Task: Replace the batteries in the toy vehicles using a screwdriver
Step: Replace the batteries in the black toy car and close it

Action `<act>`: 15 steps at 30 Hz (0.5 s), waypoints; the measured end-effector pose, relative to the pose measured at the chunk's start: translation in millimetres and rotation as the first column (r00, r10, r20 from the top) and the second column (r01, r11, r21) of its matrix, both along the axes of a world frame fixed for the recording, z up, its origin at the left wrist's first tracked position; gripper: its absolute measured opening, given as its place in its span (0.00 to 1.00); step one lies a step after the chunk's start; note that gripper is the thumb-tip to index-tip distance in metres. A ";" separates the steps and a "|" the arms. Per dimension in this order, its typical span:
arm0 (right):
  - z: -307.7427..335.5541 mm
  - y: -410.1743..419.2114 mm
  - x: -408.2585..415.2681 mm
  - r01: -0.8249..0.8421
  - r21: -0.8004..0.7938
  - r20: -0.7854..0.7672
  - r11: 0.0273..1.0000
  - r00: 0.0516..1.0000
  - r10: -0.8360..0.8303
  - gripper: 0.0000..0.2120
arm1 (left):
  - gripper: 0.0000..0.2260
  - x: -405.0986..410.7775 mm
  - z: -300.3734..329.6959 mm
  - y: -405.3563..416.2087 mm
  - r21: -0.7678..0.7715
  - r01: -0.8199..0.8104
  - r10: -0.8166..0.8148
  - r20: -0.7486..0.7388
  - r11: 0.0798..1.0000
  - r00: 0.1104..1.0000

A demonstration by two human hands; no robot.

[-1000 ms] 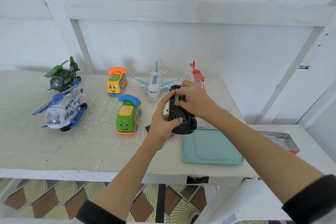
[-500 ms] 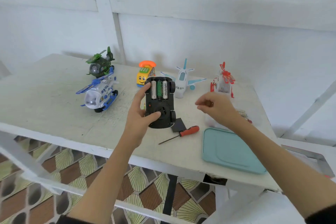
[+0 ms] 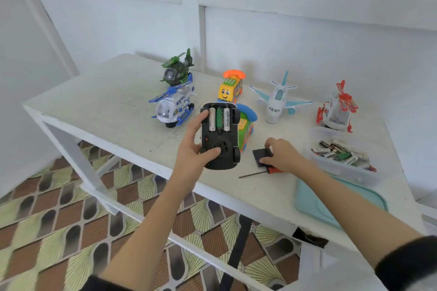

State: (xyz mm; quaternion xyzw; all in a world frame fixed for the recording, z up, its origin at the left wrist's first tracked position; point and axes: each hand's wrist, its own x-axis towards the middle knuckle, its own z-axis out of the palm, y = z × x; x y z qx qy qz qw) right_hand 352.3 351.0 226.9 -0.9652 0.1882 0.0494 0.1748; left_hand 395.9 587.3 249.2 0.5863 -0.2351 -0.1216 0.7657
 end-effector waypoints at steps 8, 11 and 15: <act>-0.3 -5.2 0.1 0.025 0.249 0.149 0.968 0.987 -0.064 0.10 | 0.35 3.8 -3.2 7.1 -0.007 -0.034 0.033 -0.007 0.999 0.999; 1.3 -9.8 0.5 0.052 0.333 0.146 0.941 0.984 -0.106 0.08 | 0.34 5.9 -3.8 3.9 -0.021 -0.029 0.029 0.003 0.999 1.000; 18.2 -15.4 -6.0 0.057 0.521 0.240 0.851 0.948 -0.211 0.08 | 0.33 10.7 -3.5 -3.7 -0.034 -0.030 0.031 0.018 0.999 0.999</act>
